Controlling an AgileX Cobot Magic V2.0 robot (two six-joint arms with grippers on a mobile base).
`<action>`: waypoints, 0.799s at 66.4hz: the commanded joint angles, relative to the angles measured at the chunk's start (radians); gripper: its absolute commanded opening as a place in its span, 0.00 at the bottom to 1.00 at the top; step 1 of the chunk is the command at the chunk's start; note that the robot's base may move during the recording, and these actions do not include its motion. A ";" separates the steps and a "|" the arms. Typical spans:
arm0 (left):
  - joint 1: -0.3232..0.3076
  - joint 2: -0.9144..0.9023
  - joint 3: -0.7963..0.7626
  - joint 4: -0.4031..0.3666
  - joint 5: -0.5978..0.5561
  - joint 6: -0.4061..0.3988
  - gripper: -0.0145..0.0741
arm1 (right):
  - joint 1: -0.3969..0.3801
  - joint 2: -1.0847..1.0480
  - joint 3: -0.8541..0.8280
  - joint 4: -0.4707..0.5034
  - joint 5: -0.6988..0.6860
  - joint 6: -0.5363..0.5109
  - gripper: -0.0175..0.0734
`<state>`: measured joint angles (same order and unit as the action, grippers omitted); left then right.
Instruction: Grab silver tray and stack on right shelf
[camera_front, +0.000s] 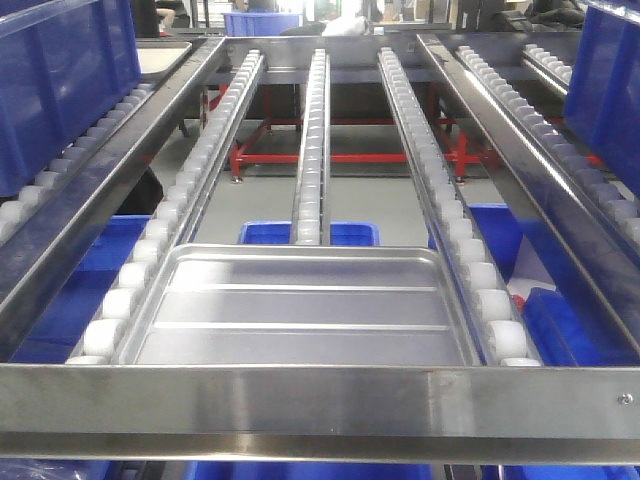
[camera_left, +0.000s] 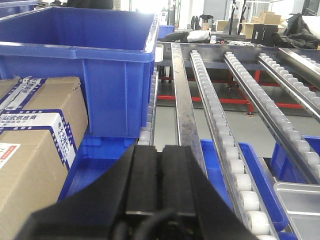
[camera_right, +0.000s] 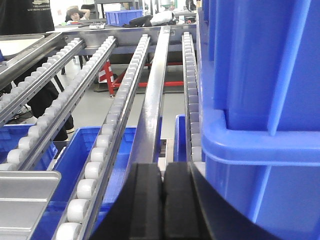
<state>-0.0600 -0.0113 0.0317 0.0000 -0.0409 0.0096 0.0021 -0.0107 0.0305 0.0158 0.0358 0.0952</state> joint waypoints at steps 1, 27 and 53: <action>-0.003 -0.010 0.024 0.000 -0.092 0.003 0.05 | 0.000 -0.010 -0.001 -0.002 -0.091 -0.006 0.25; -0.003 -0.010 0.024 0.000 -0.093 0.003 0.05 | 0.000 -0.010 -0.001 -0.002 -0.091 -0.006 0.25; -0.003 -0.010 -0.005 0.000 -0.103 0.003 0.05 | 0.000 -0.010 -0.001 -0.002 -0.108 -0.006 0.25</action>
<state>-0.0600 -0.0113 0.0317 0.0000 -0.0764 0.0096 0.0021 -0.0107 0.0305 0.0158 0.0342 0.0952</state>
